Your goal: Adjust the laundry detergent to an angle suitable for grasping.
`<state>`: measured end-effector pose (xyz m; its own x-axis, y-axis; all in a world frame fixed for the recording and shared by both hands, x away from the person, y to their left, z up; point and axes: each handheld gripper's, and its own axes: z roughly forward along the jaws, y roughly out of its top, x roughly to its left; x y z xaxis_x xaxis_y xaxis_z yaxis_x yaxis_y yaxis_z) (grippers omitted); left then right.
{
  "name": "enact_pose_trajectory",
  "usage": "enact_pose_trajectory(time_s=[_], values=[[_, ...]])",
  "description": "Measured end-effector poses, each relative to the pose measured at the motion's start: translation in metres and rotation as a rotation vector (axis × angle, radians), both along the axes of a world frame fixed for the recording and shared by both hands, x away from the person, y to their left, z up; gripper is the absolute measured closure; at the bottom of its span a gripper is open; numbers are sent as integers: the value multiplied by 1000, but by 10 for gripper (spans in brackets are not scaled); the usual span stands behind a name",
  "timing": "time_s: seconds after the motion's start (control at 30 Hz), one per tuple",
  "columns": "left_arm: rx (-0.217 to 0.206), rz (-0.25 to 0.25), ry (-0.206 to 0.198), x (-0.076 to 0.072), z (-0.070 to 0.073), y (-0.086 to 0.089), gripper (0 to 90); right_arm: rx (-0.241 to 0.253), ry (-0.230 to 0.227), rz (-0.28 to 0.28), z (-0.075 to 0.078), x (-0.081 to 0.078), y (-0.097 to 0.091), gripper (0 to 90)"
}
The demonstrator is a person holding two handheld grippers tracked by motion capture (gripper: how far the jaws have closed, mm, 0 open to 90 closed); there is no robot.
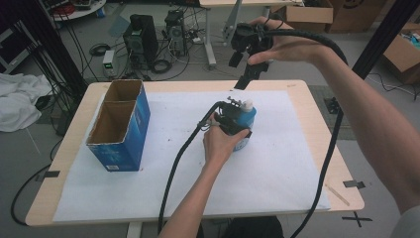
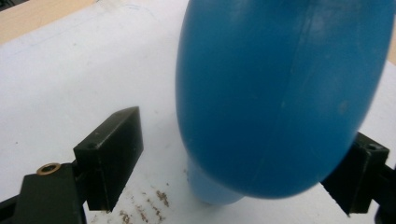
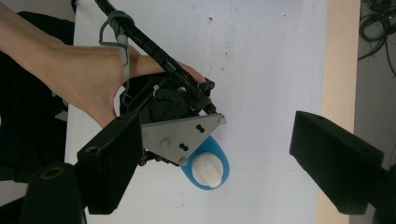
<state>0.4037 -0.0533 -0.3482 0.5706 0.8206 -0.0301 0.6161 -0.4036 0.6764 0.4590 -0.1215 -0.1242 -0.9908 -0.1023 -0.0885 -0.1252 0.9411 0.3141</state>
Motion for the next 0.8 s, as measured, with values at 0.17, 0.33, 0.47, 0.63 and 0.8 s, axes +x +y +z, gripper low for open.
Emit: enact_pose_trajectory(time_s=[0.17, 0.33, 0.47, 0.63, 0.8], values=[[-5, 8, -5, 1, -2, -1, 168, 3, 0, -3, 1, 0, -3, 173], [-3, 11, -10, 2, -2, -1, 167, 0, 3, -4, 1, 0, -5, 173], [-2, 15, -14, 3, -4, -2, 167, -1, 4, -7, 1, 1, -6, 173], [1, 21, -16, 2, -5, -3, 169, -5, 4, -6, 0, 1, -6, 173], [-3, 22, -23, 3, -6, -4, 172, -7, 5, -9, -1, 1, -6, 172]])
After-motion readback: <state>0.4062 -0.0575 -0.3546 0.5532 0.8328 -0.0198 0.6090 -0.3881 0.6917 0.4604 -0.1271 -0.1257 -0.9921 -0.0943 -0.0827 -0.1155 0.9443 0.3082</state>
